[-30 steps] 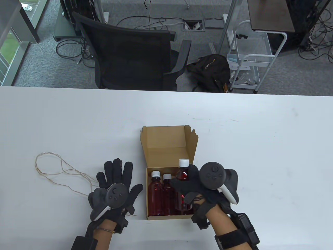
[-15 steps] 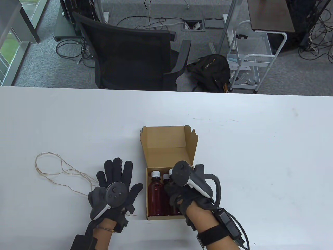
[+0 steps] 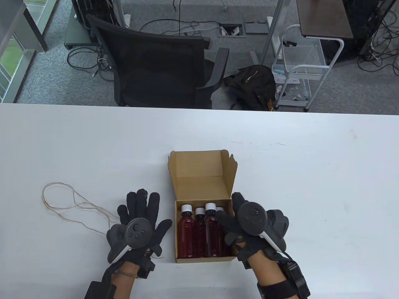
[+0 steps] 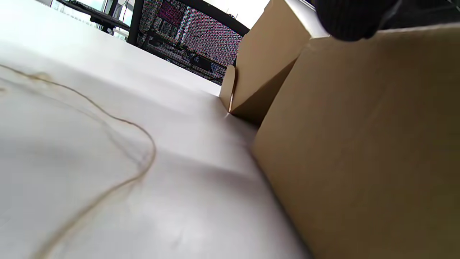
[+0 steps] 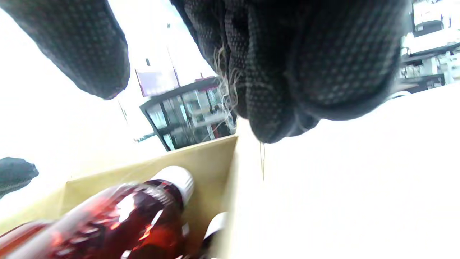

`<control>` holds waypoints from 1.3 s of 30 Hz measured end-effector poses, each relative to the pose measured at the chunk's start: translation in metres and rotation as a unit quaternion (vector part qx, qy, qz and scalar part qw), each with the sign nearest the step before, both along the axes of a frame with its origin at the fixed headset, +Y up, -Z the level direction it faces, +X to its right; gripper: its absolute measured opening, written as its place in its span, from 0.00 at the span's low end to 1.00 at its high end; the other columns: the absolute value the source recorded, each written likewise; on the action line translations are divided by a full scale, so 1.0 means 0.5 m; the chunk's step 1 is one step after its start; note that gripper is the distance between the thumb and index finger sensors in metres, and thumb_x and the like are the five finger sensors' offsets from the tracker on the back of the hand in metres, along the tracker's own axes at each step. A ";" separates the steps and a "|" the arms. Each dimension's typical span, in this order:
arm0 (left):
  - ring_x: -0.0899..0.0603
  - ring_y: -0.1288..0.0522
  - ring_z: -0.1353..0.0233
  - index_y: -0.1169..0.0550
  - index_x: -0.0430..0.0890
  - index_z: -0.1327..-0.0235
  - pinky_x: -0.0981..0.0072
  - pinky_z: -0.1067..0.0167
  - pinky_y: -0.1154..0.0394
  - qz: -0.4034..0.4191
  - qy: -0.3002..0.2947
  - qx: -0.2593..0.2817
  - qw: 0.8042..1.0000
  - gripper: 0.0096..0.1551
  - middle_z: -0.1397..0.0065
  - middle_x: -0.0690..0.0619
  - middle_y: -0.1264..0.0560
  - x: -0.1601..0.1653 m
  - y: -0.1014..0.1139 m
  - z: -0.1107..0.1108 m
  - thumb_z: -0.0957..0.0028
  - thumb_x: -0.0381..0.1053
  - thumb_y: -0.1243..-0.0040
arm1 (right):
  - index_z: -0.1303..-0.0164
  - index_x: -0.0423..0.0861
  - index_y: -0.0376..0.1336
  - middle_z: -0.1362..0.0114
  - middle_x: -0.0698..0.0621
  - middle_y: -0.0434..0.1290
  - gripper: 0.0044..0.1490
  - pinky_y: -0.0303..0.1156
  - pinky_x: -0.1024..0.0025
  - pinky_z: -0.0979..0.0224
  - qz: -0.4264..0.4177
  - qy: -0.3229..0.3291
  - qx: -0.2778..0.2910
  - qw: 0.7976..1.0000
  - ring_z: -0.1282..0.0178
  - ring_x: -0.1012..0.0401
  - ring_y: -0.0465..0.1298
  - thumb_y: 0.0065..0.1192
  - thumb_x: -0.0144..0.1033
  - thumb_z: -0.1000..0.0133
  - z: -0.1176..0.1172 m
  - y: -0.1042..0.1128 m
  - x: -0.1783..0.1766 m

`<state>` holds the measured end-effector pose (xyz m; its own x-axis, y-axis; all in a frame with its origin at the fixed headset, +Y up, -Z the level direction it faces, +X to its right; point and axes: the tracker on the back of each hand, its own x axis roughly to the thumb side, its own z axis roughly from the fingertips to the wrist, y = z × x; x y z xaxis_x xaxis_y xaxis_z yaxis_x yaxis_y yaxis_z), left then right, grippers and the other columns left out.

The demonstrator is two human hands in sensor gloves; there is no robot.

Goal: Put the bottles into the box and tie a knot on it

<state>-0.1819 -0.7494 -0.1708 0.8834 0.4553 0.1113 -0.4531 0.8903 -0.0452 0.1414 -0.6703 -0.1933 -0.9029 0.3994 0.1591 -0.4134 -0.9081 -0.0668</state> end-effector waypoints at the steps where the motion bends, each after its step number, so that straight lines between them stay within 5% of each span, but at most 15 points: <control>1: 0.20 0.64 0.17 0.55 0.49 0.11 0.21 0.32 0.62 0.021 -0.002 -0.004 1.000 0.58 0.10 0.32 0.62 0.001 0.000 0.000 0.45 0.70 0.44 | 0.26 0.32 0.60 0.34 0.33 0.74 0.54 0.81 0.49 0.50 -0.014 -0.006 0.013 1.000 0.49 0.41 0.81 0.73 0.58 0.49 0.003 -0.009 0.011; 7: 0.21 0.61 0.16 0.55 0.48 0.12 0.23 0.30 0.59 0.083 -0.019 -0.002 0.996 0.58 0.09 0.32 0.58 0.010 0.001 0.001 0.45 0.70 0.45 | 0.22 0.33 0.55 0.26 0.30 0.66 0.56 0.71 0.39 0.38 -0.152 0.002 -0.045 0.987 0.35 0.34 0.70 0.71 0.58 0.47 0.002 -0.118 0.089; 10: 0.21 0.57 0.16 0.56 0.48 0.12 0.23 0.30 0.58 0.117 -0.042 -0.017 0.992 0.58 0.09 0.32 0.53 0.014 -0.007 -0.002 0.45 0.70 0.45 | 0.22 0.33 0.55 0.25 0.30 0.65 0.55 0.69 0.38 0.36 -0.212 0.018 -0.031 0.977 0.34 0.32 0.68 0.69 0.58 0.46 0.001 -0.161 0.108; 17: 0.24 0.49 0.15 0.55 0.43 0.13 0.23 0.29 0.57 0.136 -0.084 -0.022 0.987 0.55 0.10 0.35 0.41 0.023 -0.020 -0.013 0.44 0.67 0.50 | 0.21 0.35 0.52 0.23 0.31 0.62 0.51 0.64 0.36 0.31 -0.289 0.122 -0.005 0.950 0.29 0.33 0.64 0.65 0.53 0.44 -0.007 -0.205 0.104; 22: 0.25 0.45 0.15 0.53 0.41 0.14 0.22 0.30 0.55 0.130 -0.095 -0.020 0.987 0.54 0.13 0.35 0.34 0.035 -0.021 -0.009 0.43 0.65 0.49 | 0.21 0.33 0.49 0.24 0.30 0.63 0.50 0.66 0.37 0.33 -0.353 0.139 -0.039 0.924 0.31 0.34 0.66 0.64 0.49 0.44 -0.009 -0.219 0.092; 27: 0.24 0.43 0.15 0.51 0.40 0.14 0.21 0.30 0.53 0.137 -0.099 -0.020 0.985 0.56 0.14 0.35 0.32 0.031 -0.022 -0.008 0.44 0.66 0.44 | 0.22 0.34 0.52 0.29 0.30 0.69 0.48 0.75 0.42 0.40 -0.338 0.112 -0.029 0.934 0.39 0.38 0.76 0.65 0.48 0.44 -0.005 -0.219 0.096; 33: 0.22 0.43 0.15 0.51 0.40 0.12 0.19 0.32 0.55 0.149 -0.125 -0.043 0.980 0.58 0.14 0.34 0.33 0.029 -0.021 -0.006 0.45 0.66 0.41 | 0.23 0.34 0.56 0.38 0.35 0.76 0.49 0.80 0.47 0.47 -0.353 0.087 -0.050 0.930 0.49 0.45 0.82 0.68 0.51 0.46 -0.005 -0.228 0.115; 39: 0.19 0.57 0.14 0.62 0.40 0.15 0.17 0.33 0.60 0.208 -0.165 -0.109 0.958 0.59 0.08 0.30 0.51 0.047 -0.030 -0.018 0.42 0.58 0.43 | 0.19 0.35 0.41 0.19 0.30 0.54 0.52 0.61 0.35 0.29 -0.428 0.129 -0.158 0.880 0.26 0.32 0.58 0.61 0.46 0.42 -0.014 -0.249 0.095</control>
<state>-0.1583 -0.7643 -0.1796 0.5539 0.8045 0.2145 -0.6957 0.5887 -0.4116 0.1891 -0.7946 -0.2001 -0.1989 0.9773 0.0734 -0.9202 -0.2120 0.3292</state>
